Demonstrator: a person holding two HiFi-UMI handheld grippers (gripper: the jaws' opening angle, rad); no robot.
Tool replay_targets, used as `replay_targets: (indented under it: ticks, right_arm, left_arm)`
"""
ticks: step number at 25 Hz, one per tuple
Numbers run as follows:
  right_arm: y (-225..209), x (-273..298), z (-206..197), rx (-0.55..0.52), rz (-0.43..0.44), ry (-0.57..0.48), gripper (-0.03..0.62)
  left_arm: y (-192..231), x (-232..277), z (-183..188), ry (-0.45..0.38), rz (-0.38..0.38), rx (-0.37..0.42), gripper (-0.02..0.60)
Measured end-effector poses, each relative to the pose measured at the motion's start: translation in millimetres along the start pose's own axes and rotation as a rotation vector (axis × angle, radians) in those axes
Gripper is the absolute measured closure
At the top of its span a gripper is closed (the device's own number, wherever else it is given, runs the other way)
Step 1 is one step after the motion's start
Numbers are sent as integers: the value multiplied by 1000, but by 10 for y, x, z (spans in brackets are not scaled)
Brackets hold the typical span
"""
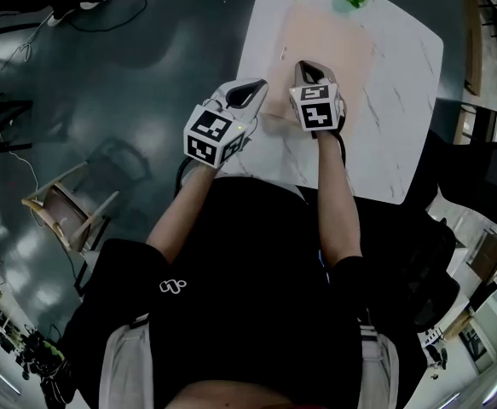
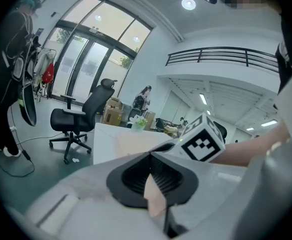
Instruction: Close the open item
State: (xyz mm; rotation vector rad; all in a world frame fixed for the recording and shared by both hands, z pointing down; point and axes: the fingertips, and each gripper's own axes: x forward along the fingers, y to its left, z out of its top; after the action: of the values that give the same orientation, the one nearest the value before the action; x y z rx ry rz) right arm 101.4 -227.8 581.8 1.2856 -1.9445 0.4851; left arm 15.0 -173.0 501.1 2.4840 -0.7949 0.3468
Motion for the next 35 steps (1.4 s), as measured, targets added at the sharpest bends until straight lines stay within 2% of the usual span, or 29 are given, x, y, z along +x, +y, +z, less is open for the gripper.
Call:
replay_targets:
  ticks: [4,8,12,18,25,35]
  right_arm:
    - [32,-406,13,163,6,-132,594]
    - [-5,-839,66,258,-29,-248,594]
    - [-62,-1240,148,304,-88,-349,594]
    - [-77,-1787,303,368,-161,-498,594]
    - [-111,-2209,495,368,-157,-638,595]
    - [-77,-2430,554,319,-138,-684,595]
  left_arm:
    - [-86,-39,101,-29,-25,17,583]
    - [-231,-91,243,-64,-66,45,583]
    - [-391,-139,433,-117,-100,82,583]
    - [-623,-273,833,-220,-108,165,583]
    - [-816,-423,1212,-316,-89,227,583]
    - [-911,-533,1173,-323,-19,226,583]
